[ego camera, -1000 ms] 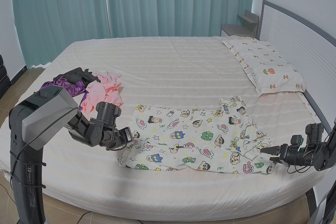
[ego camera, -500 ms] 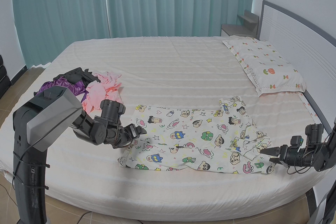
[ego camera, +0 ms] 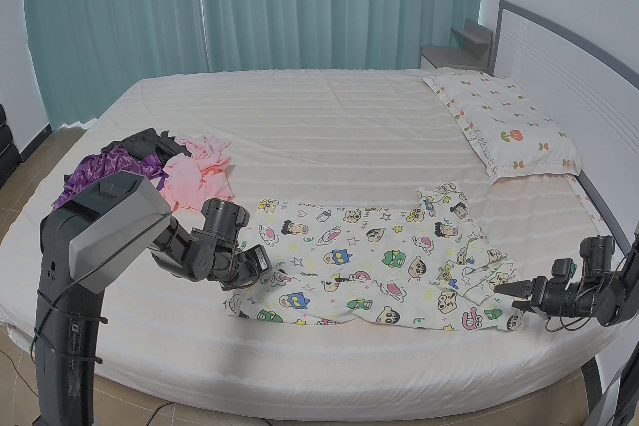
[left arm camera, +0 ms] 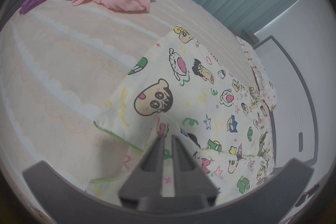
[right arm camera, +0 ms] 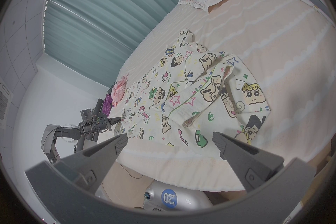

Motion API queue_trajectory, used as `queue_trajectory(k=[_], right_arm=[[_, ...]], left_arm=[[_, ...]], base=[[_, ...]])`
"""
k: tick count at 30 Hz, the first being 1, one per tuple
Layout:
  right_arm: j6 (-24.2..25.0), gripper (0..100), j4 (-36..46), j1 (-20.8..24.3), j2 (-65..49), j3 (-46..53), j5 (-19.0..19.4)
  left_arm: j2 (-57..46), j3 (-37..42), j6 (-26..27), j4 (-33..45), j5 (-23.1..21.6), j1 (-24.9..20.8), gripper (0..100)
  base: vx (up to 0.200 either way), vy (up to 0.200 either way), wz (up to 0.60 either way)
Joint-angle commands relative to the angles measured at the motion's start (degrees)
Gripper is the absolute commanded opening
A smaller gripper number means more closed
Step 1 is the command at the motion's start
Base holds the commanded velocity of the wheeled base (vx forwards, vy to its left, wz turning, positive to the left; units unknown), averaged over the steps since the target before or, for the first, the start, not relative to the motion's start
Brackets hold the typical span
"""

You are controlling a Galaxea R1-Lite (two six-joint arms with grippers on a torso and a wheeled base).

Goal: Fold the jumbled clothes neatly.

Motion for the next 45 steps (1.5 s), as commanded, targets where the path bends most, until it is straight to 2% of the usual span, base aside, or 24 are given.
queue_trajectory(k=[1,10,19,24,25,26,28,32,38,45], right_arm=[[0.01,100,-0.03,-0.01,0.17,0.07,0.02],[0.10,100,-0.11,-0.10,0.08,-0.02,0.02],[0.98,100,-1.70,-0.01,-0.27,-0.19,-0.15],[7.66,100,-4.60,3.07,0.34,-1.42,-2.09],[12.23,100,-6.09,4.91,0.43,-2.92,-4.81],[14.16,100,-6.62,5.88,0.52,-3.27,-6.31],[20.05,100,-8.55,10.19,2.98,-4.85,-13.86],[21.10,100,-12.77,13.53,8.34,-4.76,-24.24],[21.28,100,-16.11,15.02,11.59,-4.15,-30.39],[21.37,100,-19.01,15.64,13.44,-3.71,-31.44]], left_arm=[[0.11,0.42,0.20,0.45,0.16,0.15,0],[-1.56,0.78,0.37,2.30,3.50,1.21,0],[-5.60,4.73,0.37,2.39,3.14,2.97,0],[-14.04,12.64,-2.44,0.98,-0.37,4.90,0],[-17.29,15.72,-5.25,-0.60,-2.83,5.25,0],[-18.35,16.77,-6.48,-1.13,-3.45,5.25,0],[-22.30,21.34,-11.58,-3.94,-3.80,5.16,0],[-27.14,29.34,-16.68,-9.30,-3.80,4.64,0],[-31.27,39.97,-22.65,-19.06,-3.89,4.64,0],[-30.65,47.09,-25.73,-28.46,-3.80,3.32,0]], base=[[0.000,0.000,0.00],[0.000,0.000,0.00],[0.000,0.000,0.00],[0.000,0.000,0.00],[0.000,0.000,0.00],[0.000,0.000,0.00],[0.000,0.000,0.00],[0.000,0.000,0.00],[0.000,0.000,0.00],[0.000,0.000,0.00]])
